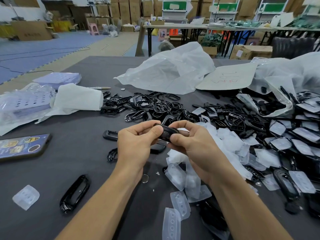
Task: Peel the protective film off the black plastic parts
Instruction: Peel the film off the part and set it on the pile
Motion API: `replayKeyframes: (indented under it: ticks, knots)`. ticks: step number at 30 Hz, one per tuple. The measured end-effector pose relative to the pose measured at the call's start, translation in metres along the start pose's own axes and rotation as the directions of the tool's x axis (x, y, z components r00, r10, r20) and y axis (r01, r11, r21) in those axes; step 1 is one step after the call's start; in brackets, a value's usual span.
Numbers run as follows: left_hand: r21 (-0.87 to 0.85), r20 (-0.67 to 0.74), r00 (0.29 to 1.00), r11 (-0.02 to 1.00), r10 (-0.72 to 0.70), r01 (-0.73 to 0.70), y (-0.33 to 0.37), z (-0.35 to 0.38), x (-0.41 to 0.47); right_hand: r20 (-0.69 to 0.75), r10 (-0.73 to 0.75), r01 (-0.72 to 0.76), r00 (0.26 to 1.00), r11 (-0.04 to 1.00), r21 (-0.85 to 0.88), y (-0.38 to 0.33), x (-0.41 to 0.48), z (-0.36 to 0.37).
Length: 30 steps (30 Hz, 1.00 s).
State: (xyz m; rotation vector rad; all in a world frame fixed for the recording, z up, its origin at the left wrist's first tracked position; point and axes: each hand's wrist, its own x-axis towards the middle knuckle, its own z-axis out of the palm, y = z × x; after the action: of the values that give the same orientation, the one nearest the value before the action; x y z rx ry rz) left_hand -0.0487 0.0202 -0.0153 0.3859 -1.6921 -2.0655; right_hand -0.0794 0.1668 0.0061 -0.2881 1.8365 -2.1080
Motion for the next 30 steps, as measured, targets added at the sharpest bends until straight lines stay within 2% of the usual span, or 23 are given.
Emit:
replayKeyframes:
  ticks: [7, 12, 15, 17, 20, 24, 27, 30]
  knots:
    - [-0.019, 0.021, 1.0, 1.0, -0.006, 0.006, -0.0001, -0.0015, 0.0011, -0.067, 0.071, -0.066, 0.995, 0.995, 0.073, -0.0016, 0.0004, -0.0051]
    - [0.008, 0.119, 0.993, 1.0, -0.004, 0.003, 0.0025, -0.0011, -0.0031, -0.151, 0.007, 0.004, 0.988, 0.997, 0.072, -0.0017, -0.0004, -0.0016]
    - [-0.006, 0.152, 0.988, 1.0, -0.003, 0.004, 0.0037, -0.003, -0.0021, -0.134, -0.001, 0.01, 0.991, 0.998, 0.063, -0.0023, 0.0002, -0.0013]
    - [-0.037, 0.163, 0.986, 0.998, -0.034, 0.041, 0.0033, -0.004, -0.0008, -0.151, -0.033, 0.031, 0.988, 0.999, -0.013, -0.0014, 0.0007, -0.0008]
    - [-0.119, 0.203, 0.972, 0.982, -0.119, 0.145, 0.003, -0.0045, 0.001, -0.236, -0.156, 0.11, 0.959, 0.974, -0.196, 0.0021, 0.0014, -0.0006]
    - [-0.218, 0.229, 0.945, 0.934, -0.234, 0.284, 0.0042, -0.0076, 0.0052, -0.202, -0.226, 0.17, 0.953, 0.95, -0.263, 0.0019, 0.001, 0.0004]
    - [-0.258, 0.18, 0.933, 0.9, -0.312, 0.351, 0.0041, -0.0056, 0.0044, -0.162, -0.238, 0.177, 0.958, 0.93, -0.323, 0.0022, 0.0008, 0.0016]
    - [-0.309, 0.104, 0.945, 0.893, -0.311, 0.328, 0.0039, -0.0016, 0.0032, -0.146, -0.226, 0.152, 0.963, 0.904, -0.4, 0.0041, 0.0016, 0.0013]
